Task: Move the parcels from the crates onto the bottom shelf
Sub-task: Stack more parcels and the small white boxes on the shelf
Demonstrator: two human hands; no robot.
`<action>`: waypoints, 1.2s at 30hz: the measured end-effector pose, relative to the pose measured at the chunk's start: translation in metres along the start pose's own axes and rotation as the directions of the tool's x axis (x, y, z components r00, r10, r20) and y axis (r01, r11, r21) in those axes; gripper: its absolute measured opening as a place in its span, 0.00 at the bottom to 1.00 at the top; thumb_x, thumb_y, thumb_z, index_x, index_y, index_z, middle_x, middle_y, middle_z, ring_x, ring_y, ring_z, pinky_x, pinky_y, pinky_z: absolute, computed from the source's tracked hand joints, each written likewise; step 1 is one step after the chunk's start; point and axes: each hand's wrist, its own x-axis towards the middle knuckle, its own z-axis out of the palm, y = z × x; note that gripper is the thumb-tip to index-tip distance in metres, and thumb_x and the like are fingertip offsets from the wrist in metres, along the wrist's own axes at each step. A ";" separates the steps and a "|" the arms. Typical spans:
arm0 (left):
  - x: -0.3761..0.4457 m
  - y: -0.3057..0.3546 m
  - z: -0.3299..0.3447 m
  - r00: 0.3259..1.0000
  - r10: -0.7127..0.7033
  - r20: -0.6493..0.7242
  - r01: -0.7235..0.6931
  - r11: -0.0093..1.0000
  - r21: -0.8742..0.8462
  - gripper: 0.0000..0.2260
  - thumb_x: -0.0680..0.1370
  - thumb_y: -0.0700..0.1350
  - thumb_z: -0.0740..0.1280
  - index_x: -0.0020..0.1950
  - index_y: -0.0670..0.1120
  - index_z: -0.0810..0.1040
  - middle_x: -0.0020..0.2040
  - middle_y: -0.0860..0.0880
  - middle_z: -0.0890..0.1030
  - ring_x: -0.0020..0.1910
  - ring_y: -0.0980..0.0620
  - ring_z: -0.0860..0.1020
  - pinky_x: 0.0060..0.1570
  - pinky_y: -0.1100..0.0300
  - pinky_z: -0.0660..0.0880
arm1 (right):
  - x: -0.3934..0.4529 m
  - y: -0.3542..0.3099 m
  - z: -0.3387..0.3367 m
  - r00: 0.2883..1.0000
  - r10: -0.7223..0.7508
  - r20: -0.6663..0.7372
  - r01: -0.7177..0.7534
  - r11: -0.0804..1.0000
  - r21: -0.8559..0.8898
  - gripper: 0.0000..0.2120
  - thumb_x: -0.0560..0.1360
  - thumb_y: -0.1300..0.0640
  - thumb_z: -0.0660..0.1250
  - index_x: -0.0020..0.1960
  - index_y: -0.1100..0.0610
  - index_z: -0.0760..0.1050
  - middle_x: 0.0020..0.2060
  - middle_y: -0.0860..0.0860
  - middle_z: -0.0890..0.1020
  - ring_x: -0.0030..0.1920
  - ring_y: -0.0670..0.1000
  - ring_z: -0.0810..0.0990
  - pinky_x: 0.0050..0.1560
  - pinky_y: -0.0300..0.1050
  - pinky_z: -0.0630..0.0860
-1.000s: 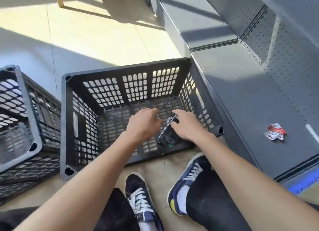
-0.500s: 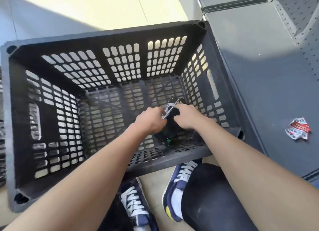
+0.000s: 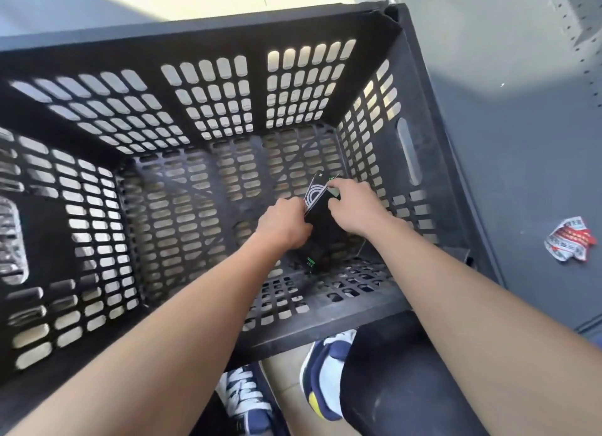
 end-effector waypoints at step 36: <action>-0.005 -0.089 -0.022 0.940 -0.012 -0.341 0.080 0.979 0.188 0.28 0.71 0.58 0.77 0.60 0.45 0.69 0.58 0.46 0.69 0.57 0.42 0.73 0.46 0.45 0.72 | 0.026 -0.055 0.064 0.989 0.096 0.109 -0.064 0.962 -0.267 0.48 0.78 0.40 0.66 0.80 0.49 0.34 0.78 0.59 0.33 0.68 0.71 0.68 0.60 0.62 0.75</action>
